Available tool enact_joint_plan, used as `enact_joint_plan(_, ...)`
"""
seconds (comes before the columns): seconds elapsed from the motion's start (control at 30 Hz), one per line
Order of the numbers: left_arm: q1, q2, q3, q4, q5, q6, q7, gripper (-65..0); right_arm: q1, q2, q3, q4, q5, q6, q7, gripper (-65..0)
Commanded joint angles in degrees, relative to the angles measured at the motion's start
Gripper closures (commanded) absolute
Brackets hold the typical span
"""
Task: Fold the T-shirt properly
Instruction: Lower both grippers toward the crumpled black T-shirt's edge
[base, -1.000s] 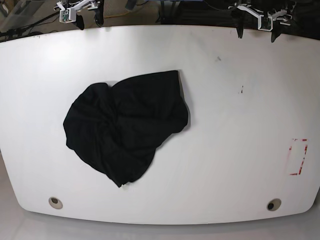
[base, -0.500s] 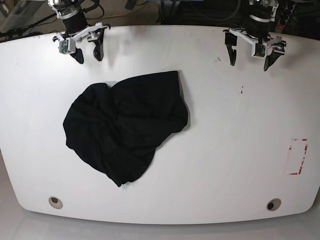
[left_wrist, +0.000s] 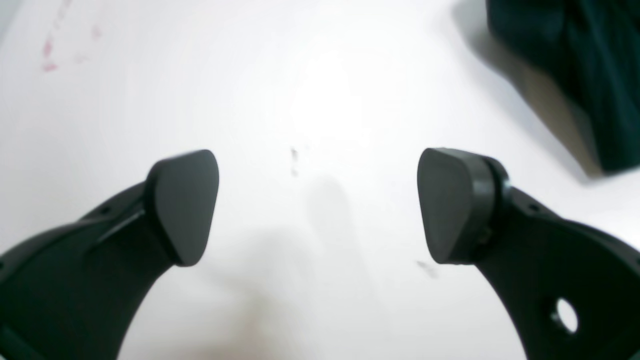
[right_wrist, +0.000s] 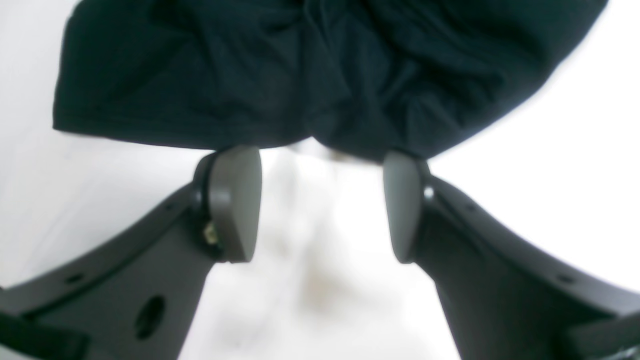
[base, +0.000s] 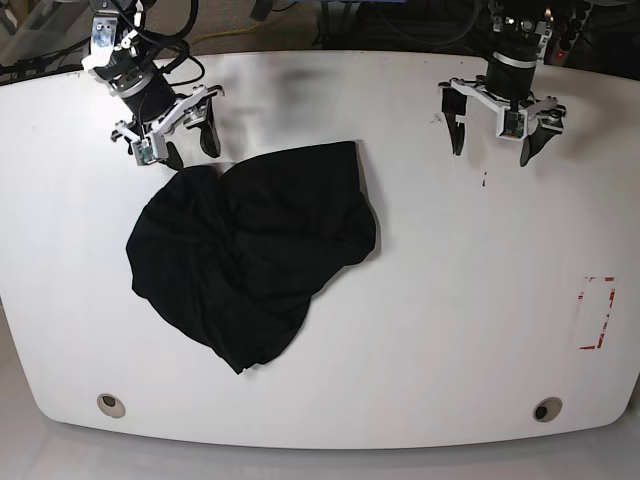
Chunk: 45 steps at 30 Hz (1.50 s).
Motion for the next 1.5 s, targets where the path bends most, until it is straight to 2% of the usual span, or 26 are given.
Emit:
enact_joint_plan(0.0, 0.5, -0.4, -0.1, 0.9, 0.3, 0.2, -1.0, -58.6, 1.5, 0.5, 0.3, 1.2, 1.0, 1.7, 0.1, -36.3)
enact_joint_plan(0.1, 0.5, 0.0, 0.1, 0.9, 1.5, 0.2, -1.0, -58.6, 4.1, 0.4, 0.3, 0.9, 0.6, 2.3, -1.4, -36.3)
enact_joint_plan(0.33, 0.5, 0.1, 4.3, 0.9, 10.7, 0.2, -1.0, -58.6, 11.0, 0.7, 0.2, -4.8, 0.6, 2.4, -6.8, -36.3)
enact_joint_plan(0.43, 0.5, 0.1, 5.1, 0.9, 11.0, 0.2, -1.0, -58.6, 12.2, 0.7, 0.1, -5.9, 1.1, 2.6, -8.0, -36.3)
enact_joint_plan(0.57, -0.6, 0.1, 6.5, 0.9, 11.0, 0.2, -1.0, -58.6, 13.8, 0.4, -1.5, -6.6, 0.6, 5.1, -10.2, -36.3)
enact_joint_plan(0.87, -1.3, 1.0, 9.0, 0.9, 11.2, 0.2, -0.9, -58.6, 16.9, 0.4, -2.5, -13.6, 0.7, 5.2, -9.7, -35.2)
enact_joint_plan(0.9, -1.4, 1.0, 9.2, 0.9, 11.2, 0.2, -0.8, -58.6, 17.1, 0.4, -2.5, -13.8, 0.7, 5.2, -9.4, -34.2)
enact_joint_plan(1.0, -1.5, 0.7, 10.0, 1.2, 11.2, 0.2, 2.3, -58.6, 17.1, 0.5, -2.5, -13.9, 0.6, 5.2, -8.3, -24.6)
enact_joint_plan(1.17, -4.5, 0.4, 13.5, 1.2, 11.0, 0.2, 8.7, -58.6, 17.5, 1.0, -2.5, -13.9, 0.6, 5.1, -8.3, -1.3)
enact_joint_plan(1.47, -7.9, 0.4, 21.5, 0.9, 10.9, 0.2, 10.2, -58.9, 17.2, 1.2, -2.5, -12.0, 0.5, 5.1, -8.3, 0.0)
